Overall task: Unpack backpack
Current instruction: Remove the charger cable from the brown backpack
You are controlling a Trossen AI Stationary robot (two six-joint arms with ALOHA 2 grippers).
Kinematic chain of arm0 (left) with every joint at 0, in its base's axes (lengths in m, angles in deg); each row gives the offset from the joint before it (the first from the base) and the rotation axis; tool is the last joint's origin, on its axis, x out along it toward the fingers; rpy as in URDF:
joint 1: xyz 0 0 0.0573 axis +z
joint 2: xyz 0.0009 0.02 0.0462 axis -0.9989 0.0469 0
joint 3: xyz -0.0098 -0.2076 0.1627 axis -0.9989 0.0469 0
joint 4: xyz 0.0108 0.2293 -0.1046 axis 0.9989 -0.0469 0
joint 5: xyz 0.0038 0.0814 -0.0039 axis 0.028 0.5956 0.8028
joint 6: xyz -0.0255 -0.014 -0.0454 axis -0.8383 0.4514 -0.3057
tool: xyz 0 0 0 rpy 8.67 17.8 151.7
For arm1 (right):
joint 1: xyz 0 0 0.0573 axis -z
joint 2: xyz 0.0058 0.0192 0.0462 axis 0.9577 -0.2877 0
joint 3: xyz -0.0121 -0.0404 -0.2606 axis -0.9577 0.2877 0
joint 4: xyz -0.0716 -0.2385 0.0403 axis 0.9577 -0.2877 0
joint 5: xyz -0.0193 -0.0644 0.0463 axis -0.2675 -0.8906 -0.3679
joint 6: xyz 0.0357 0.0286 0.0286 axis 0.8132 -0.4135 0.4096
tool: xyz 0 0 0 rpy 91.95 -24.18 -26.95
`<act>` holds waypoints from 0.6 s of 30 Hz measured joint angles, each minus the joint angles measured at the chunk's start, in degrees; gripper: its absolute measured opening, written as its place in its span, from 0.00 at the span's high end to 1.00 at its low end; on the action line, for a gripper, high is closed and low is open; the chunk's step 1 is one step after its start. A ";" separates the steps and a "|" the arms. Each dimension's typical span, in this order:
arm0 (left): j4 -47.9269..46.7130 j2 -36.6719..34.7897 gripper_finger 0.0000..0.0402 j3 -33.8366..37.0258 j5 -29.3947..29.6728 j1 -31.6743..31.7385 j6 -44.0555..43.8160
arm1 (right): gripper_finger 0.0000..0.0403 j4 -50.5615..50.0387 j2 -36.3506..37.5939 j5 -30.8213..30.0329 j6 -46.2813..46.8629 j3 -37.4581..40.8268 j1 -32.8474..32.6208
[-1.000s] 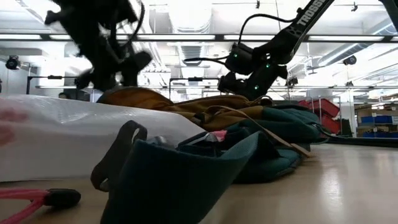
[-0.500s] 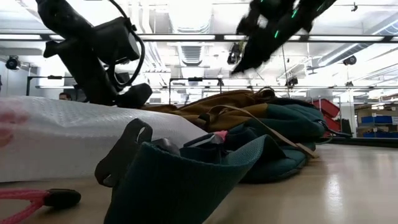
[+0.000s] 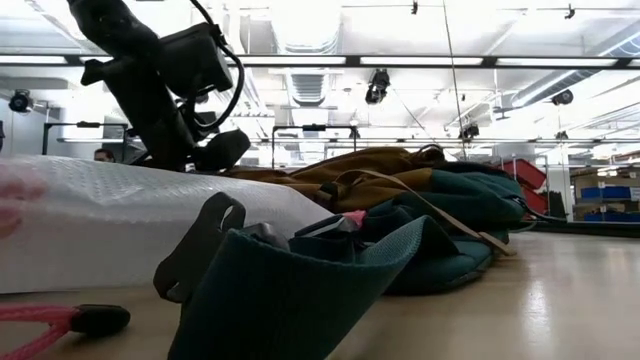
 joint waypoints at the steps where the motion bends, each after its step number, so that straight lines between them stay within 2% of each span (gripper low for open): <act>1: -0.02 -0.02 0.61 0.00 0.00 0.00 0.02 | 1.00 -2.05 0.69 0.14 0.70 0.00 -1.26; 3: -0.09 -0.18 0.61 0.00 -0.05 0.00 0.13 | 1.00 -8.45 1.04 0.00 1.24 0.15 -4.01; 5: 0.00 -0.28 0.61 -0.01 -0.79 0.00 0.18 | 1.00 -14.98 0.95 -3.45 3.10 1.24 -7.57; 8: 0.07 -0.85 0.61 -0.02 -1.51 -0.01 1.18 | 1.00 -19.76 0.22 -14.91 7.47 5.61 -14.41; 11: -0.04 -1.20 0.61 -0.22 -1.75 -0.04 1.33 | 1.00 -20.18 0.23 -29.56 13.90 12.08 -20.46; 13: -0.10 -1.41 0.61 -0.46 -2.14 -0.04 2.56 | 1.00 -19.39 0.34 -36.20 18.18 16.10 -22.94; 15: -0.19 -1.53 0.61 -1.27 -3.02 -0.07 5.54 | 1.00 -19.62 0.30 -38.76 22.23 19.86 -24.39; 18: -0.31 -3.55 0.61 -4.34 -4.17 -0.89 11.13 | 1.00 -17.67 0.10 -38.79 26.12 23.85 -24.78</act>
